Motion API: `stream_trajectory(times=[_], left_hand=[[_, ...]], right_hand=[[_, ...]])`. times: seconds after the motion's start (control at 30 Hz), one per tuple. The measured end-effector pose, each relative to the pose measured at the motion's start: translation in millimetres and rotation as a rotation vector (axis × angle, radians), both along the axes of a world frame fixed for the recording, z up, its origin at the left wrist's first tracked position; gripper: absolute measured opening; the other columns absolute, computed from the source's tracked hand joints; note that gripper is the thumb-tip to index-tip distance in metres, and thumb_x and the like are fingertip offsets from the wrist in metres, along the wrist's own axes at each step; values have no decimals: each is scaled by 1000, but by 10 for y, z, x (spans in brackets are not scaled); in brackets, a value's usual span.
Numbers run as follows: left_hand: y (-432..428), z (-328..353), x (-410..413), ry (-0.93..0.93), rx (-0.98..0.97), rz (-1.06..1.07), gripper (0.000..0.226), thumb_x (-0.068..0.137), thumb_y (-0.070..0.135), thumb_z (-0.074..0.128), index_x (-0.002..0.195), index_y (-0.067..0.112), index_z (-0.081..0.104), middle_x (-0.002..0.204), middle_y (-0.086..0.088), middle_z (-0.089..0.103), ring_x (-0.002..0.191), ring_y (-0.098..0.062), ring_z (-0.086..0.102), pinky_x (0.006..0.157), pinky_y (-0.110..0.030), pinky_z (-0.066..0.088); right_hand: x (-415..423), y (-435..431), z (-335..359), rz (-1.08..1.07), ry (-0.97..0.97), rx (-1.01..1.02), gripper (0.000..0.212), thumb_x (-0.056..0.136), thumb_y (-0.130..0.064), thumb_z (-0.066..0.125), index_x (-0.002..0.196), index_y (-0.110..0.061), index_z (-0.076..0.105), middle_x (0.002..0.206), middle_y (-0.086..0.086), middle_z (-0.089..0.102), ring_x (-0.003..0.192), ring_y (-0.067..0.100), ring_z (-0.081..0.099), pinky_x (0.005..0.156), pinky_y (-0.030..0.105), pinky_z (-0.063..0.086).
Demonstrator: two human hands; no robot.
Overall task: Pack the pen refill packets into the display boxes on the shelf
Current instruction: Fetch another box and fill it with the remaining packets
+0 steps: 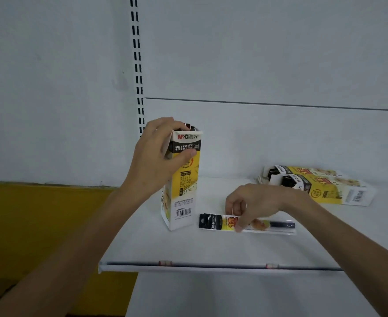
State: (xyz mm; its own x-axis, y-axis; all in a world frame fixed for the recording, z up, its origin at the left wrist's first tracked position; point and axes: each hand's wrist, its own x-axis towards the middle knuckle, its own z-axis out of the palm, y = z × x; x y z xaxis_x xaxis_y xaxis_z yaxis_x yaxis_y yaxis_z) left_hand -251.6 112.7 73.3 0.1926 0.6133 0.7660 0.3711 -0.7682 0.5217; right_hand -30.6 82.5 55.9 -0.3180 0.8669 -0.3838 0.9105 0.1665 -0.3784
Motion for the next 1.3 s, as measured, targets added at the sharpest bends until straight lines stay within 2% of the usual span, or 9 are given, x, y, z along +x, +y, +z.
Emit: stream_trajectory(times=[0.1,0.17,0.27,0.37,0.5,0.63,0.93,1.13,1.3], left_hand=[[18,2,-47,6,3,24,37,73,26,74,99,37,51,111,10,46,106,-9,48,90,-36,50],[20,3,-89,14,4,28,37,72,29,74,100,36,50,106,14,47,102,-6,50,88,-37,50],[10,4,-130,4,-20,-19,49,74,27,74,102,50,41,110,15,47,104,-7,52,82,-23,50],[-10,-23,-130,-19,-9,-63,54,75,25,72,99,59,37,121,7,40,111,-6,48,76,-9,46],[-50,-50,-82,-14,30,-47,43,79,14,69,93,46,42,131,3,28,102,33,27,72,4,38],[-35,-59,-64,18,52,-42,39,82,18,65,97,44,41,133,5,22,95,40,22,71,8,35],[-23,-64,-83,29,51,-42,40,77,22,69,93,48,43,128,10,29,96,34,32,65,6,36],[3,-23,-131,34,104,-32,34,64,46,70,90,46,48,127,10,41,105,-2,49,74,-5,47],[25,23,-188,65,118,-35,33,60,45,73,88,42,54,123,16,44,101,9,48,73,0,44]], right_hand=[[87,22,22,-30,30,119,21,77,-17,74,79,-1,61,66,5,56,41,2,50,51,15,37],[161,55,120,-98,93,266,24,77,-21,74,76,-1,61,64,7,59,48,8,54,53,15,38],[185,97,408,-214,360,505,13,79,-20,72,71,-11,66,64,0,64,56,3,55,59,13,43],[102,103,692,-240,705,659,7,82,-14,68,78,-8,68,72,4,68,68,16,63,78,36,54],[-109,36,997,-212,1077,795,11,85,-9,63,86,2,65,67,2,67,58,20,64,64,35,58],[-268,22,1177,-189,1294,786,9,88,-14,60,83,-9,65,74,1,63,68,15,61,63,27,53],[-402,155,1255,-213,1493,637,18,89,-19,59,73,-14,63,65,-5,64,61,9,61,59,24,52],[-558,264,1231,-254,1483,615,19,90,-21,59,73,-13,60,69,-2,63,63,10,63,63,25,54],[-638,297,1148,-183,1497,633,13,92,-21,54,86,-14,62,73,-6,64,73,10,64,68,26,54]])
